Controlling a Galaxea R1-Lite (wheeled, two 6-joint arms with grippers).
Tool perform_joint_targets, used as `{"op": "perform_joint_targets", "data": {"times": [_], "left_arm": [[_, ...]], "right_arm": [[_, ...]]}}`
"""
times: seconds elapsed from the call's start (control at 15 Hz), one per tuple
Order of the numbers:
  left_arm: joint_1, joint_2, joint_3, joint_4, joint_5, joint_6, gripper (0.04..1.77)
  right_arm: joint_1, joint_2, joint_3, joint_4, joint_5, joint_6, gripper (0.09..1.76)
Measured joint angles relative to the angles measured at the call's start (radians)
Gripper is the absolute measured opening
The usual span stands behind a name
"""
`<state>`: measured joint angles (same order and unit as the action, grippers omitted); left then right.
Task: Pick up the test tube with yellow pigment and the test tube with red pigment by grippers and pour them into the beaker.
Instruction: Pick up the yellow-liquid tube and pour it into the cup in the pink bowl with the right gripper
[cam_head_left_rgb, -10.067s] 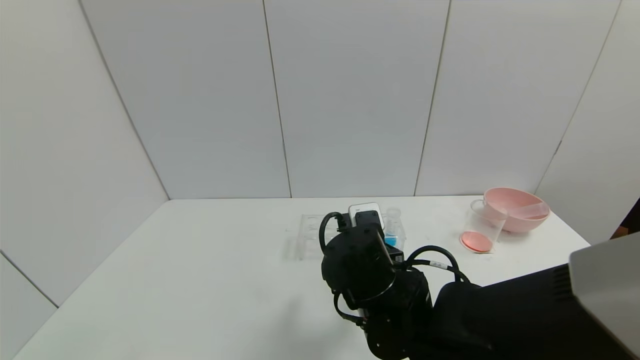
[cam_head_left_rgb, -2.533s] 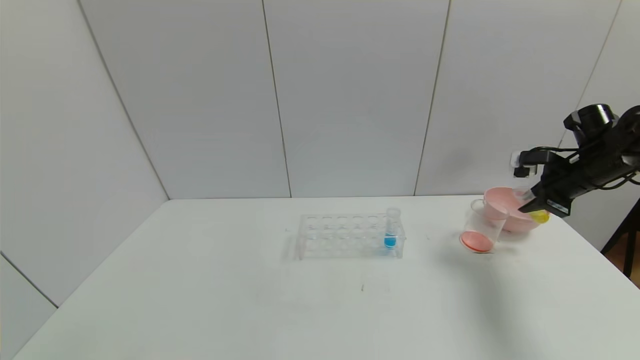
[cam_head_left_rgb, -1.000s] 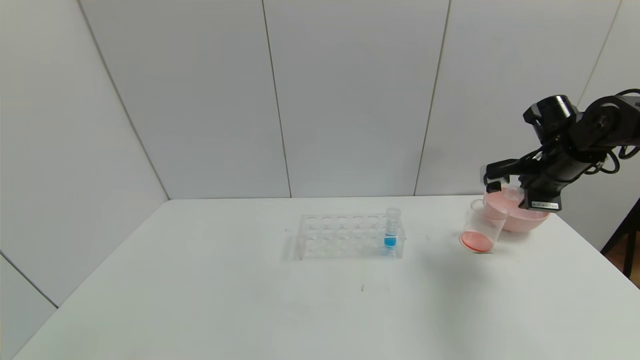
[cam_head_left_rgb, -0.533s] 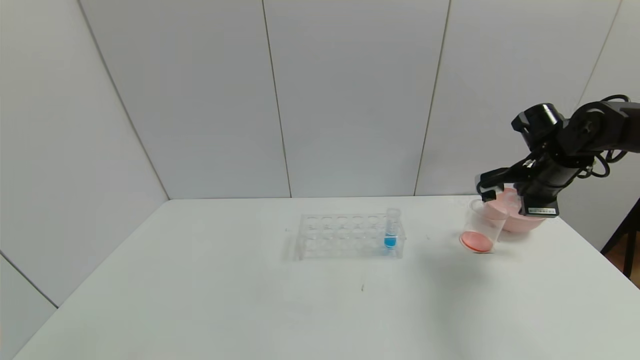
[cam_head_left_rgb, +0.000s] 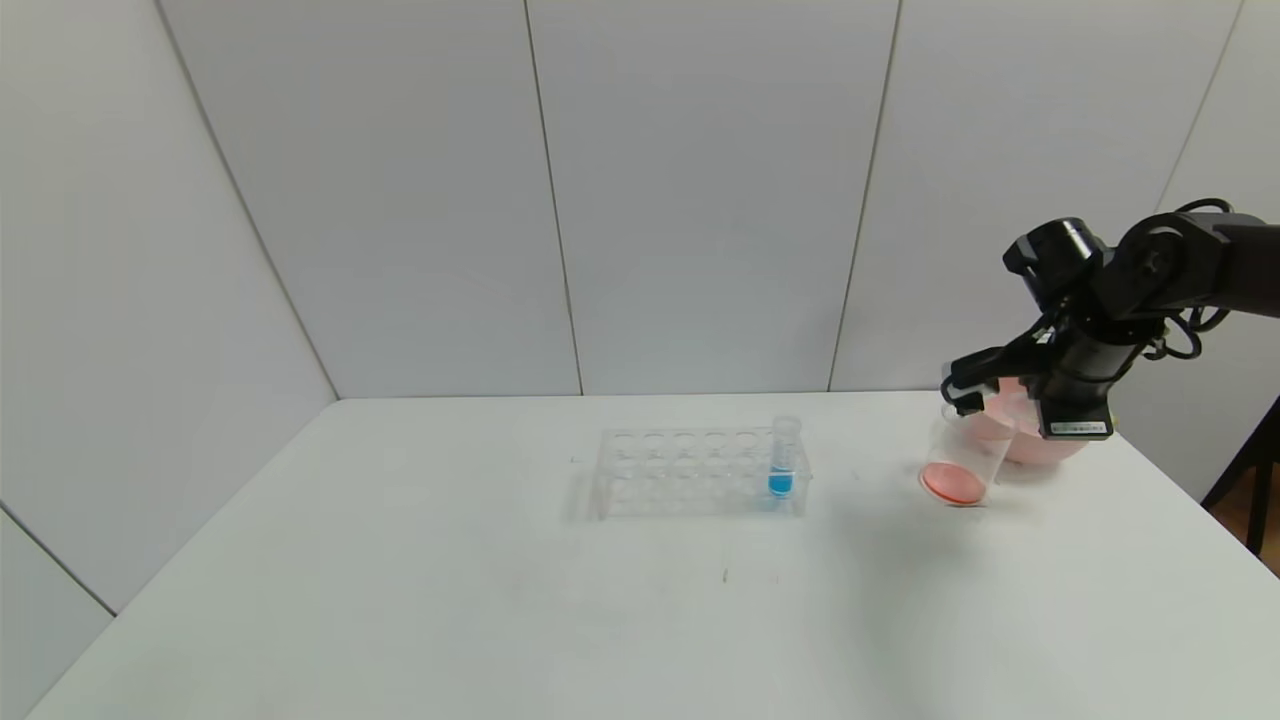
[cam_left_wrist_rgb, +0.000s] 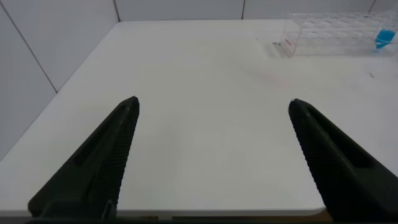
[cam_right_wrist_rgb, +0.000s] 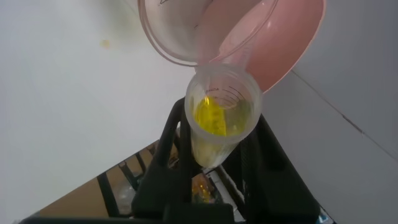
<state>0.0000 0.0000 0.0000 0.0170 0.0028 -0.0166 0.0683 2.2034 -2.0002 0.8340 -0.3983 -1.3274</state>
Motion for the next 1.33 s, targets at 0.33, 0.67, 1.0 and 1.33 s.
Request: {"op": "perform_joint_targets", "data": {"times": [0.33, 0.67, 1.0, 1.33], "left_arm": [[0.000, 0.000, 0.000, 0.000, 0.000, 0.000, 1.72], [0.000, 0.000, 0.000, 0.000, 0.000, 0.000, 1.72], [0.000, 0.000, 0.000, 0.000, 0.000, 0.000, 1.72], [0.000, 0.000, 0.000, 0.000, 0.000, 0.000, 1.72]], "right_arm": [[0.010, 0.000, 0.000, 0.009, -0.079, -0.034, 0.52], [0.023, 0.006, 0.000, 0.008, -0.130, -0.046, 0.52], [0.048, 0.017, 0.000, -0.009, -0.206, -0.069, 0.52], [0.070, 0.023, 0.000, -0.030, -0.271, -0.106, 0.52]]}}
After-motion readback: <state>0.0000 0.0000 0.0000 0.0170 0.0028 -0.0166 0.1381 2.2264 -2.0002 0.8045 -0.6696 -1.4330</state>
